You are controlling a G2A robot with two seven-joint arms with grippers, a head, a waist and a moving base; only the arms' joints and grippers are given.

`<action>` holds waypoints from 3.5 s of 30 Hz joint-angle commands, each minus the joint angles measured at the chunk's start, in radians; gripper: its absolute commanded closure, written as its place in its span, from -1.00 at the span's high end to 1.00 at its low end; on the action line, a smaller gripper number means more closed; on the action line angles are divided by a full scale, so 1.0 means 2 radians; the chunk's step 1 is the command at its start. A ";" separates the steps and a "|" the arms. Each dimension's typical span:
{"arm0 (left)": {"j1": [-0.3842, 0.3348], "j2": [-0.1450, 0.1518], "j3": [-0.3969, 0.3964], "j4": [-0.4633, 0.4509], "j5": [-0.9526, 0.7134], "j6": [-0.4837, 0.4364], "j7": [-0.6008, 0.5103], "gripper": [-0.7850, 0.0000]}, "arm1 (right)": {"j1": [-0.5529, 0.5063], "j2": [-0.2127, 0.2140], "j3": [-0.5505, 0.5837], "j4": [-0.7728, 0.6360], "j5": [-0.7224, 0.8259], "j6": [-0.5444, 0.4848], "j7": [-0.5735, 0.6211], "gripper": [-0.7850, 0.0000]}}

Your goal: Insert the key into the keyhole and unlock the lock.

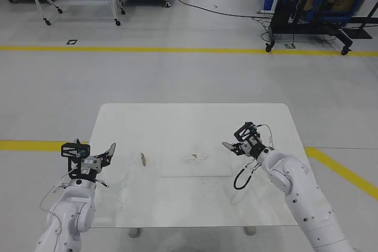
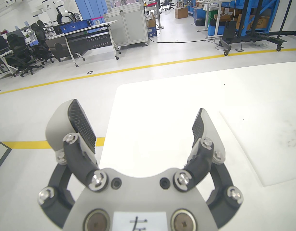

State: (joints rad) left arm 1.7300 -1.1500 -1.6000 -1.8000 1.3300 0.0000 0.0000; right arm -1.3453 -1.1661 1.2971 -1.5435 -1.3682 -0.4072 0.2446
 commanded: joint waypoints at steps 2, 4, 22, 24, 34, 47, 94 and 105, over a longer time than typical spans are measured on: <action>0.000 0.000 0.000 0.000 0.000 0.000 0.000 1.00 | 0.059 -0.002 -0.036 0.059 0.000 -0.124 -0.001 1.00; 0.000 0.000 0.000 0.000 0.000 0.000 0.000 1.00 | 0.102 -0.005 -0.062 0.107 0.002 -0.186 -0.019 1.00; 0.000 0.000 0.000 0.000 0.000 0.000 0.000 1.00 | 0.267 -0.058 -0.225 0.320 -0.005 -0.284 -0.070 1.00; 0.000 0.000 0.000 0.000 0.000 0.000 0.000 1.00 | 0.276 -0.065 -0.240 0.334 -0.007 -0.287 -0.071 1.00; 0.000 0.000 0.000 0.000 0.000 0.000 0.000 1.00 | 0.308 -0.093 -0.292 0.404 -0.012 -0.285 -0.089 0.25; 0.000 0.000 0.000 0.000 0.000 0.000 0.000 1.00 | 0.336 -0.117 -0.320 0.458 -0.013 -0.286 -0.108 -0.51; 0.000 0.000 0.000 0.000 0.000 0.000 0.000 1.00 | 0.278 -0.046 -0.252 0.387 -0.119 -0.234 -0.329 -1.00; 0.000 0.000 0.000 0.000 0.000 0.000 0.000 1.00 | 0.262 -0.035 -0.224 0.389 -0.038 -0.303 -0.428 -1.00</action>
State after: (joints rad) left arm 1.7300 -1.1500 -1.6000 -1.8000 1.3300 0.0000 0.0000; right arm -0.8145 -1.2433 0.8455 -0.7637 -1.4698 -0.9905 -0.5520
